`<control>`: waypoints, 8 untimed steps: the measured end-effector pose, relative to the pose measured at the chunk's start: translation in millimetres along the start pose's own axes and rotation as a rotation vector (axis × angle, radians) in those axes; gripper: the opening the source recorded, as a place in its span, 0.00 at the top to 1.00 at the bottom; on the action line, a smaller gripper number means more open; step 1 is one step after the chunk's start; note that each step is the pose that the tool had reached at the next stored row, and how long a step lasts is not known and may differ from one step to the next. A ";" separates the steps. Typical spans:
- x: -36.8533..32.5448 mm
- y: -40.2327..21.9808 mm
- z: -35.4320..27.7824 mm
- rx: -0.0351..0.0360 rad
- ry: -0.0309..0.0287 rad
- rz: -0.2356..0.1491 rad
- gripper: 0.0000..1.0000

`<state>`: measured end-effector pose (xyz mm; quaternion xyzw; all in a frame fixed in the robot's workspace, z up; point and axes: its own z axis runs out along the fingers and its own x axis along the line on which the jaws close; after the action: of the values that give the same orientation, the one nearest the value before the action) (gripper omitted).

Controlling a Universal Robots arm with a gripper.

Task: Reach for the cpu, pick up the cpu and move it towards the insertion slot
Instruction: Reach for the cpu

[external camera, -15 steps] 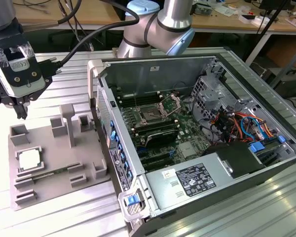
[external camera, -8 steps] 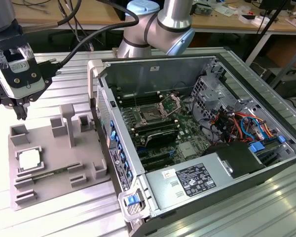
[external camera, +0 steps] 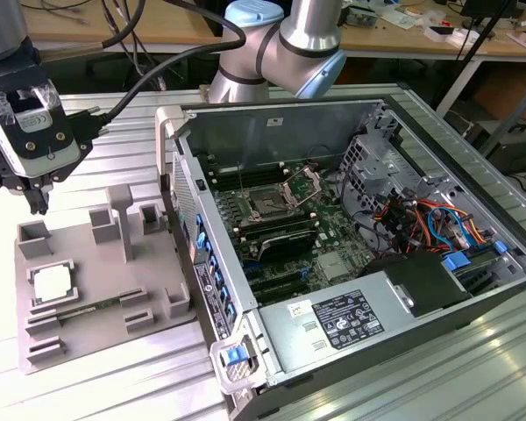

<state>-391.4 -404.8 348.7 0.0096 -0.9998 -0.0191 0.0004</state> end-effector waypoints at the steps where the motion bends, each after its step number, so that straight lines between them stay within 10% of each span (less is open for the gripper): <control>1: 0.0 0.0 0.1 0.0000 0.0000 0.000 0.89; 8: 0.1 -0.1 1.7 0.0000 0.0000 0.000 0.89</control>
<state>-391.6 -404.8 347.0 0.0096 -0.9998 -0.0191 0.0004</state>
